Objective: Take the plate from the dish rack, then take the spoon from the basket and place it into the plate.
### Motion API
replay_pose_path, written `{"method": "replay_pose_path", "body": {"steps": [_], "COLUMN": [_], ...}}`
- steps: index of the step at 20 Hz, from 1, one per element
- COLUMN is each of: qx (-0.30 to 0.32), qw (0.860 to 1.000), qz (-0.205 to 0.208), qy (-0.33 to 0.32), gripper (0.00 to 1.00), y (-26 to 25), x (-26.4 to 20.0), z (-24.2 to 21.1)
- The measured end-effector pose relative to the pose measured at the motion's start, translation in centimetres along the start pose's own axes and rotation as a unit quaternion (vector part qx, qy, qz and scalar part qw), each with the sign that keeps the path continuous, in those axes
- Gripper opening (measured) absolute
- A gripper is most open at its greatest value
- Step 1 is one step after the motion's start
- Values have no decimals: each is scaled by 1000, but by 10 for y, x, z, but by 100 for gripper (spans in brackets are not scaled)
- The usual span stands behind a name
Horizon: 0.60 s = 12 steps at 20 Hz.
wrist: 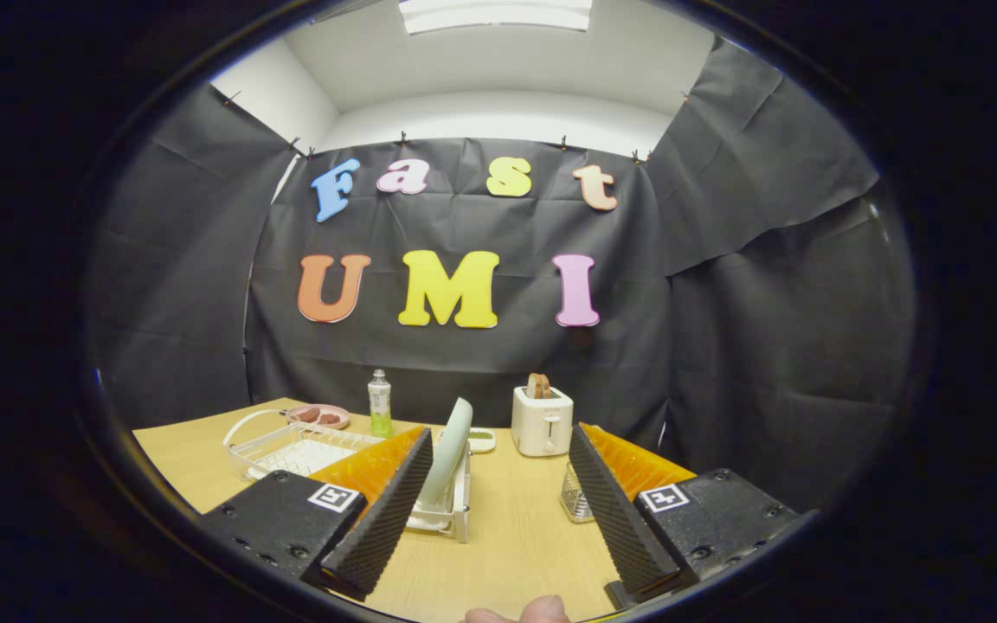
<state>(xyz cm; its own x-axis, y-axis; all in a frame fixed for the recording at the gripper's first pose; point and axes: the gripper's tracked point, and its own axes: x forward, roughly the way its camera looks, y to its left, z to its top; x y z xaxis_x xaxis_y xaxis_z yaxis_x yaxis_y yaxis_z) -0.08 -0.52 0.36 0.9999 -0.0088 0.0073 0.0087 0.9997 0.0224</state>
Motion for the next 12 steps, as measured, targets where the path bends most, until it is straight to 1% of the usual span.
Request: {"method": "replay_pose_path", "body": {"steps": [3, 6, 10, 12], "qx": [0, -10, -1, 0], "qw": [1000, 1000, 1000, 1000], "qz": [-2, -13, -6, 4], "qy": [-1, -2, 6, 11], "gripper": [100, 100, 100, 100], "y": [-1, -4, -3, 1], "x": [1, 4, 11, 16], "z": [2, 3, 8, 11]}}
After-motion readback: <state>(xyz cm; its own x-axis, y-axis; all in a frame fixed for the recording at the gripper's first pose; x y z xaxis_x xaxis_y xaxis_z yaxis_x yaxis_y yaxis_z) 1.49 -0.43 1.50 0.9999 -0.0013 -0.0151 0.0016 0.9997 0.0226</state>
